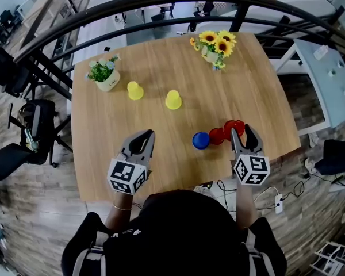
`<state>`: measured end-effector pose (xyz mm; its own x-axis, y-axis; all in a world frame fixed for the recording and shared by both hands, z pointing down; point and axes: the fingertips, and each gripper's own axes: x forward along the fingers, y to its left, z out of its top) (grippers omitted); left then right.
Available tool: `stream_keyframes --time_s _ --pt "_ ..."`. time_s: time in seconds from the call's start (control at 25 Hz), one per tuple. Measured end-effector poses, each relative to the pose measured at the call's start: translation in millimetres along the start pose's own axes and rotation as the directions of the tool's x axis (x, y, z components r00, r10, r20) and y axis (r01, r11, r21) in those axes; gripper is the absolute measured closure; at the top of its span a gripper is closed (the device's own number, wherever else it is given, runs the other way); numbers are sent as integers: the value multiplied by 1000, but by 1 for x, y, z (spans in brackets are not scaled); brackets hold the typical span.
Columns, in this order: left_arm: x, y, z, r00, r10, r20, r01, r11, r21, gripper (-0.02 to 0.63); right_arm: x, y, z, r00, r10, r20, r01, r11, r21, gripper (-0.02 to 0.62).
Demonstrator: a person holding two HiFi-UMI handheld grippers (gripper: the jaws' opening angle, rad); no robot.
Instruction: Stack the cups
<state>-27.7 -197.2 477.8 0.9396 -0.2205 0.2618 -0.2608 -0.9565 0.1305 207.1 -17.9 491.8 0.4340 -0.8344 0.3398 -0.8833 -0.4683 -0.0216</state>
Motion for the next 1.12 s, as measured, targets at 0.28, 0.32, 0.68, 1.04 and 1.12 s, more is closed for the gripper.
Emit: stream_keyframes --time_s 0.28,0.32,0.68,1.04,1.12 --pt "2 -11 -1 1000 17 -4 -17 1000 -3 581 4 -13 -19 999 1 -54 0 1000 4 388" --pt "1 -11 -2 1000 21 -5 -21 1000 -6 581 5 -14 -21 998 2 -59 -1 1000 10 388" --pt "-10 -10 -11 999 44 -14 -45 999 -18 581 2 -19 -22 998 -24 -50 26 999 26 297" --pt "-21 4 -16 998 54 -15 -54 998 -24 581 -25 -6 41 987 -39 155 21 993 119 305" --pt "-24 9 -15 998 56 -14 -57 998 -28 581 -24 27 64 976 46 214 -75 988 132 323"
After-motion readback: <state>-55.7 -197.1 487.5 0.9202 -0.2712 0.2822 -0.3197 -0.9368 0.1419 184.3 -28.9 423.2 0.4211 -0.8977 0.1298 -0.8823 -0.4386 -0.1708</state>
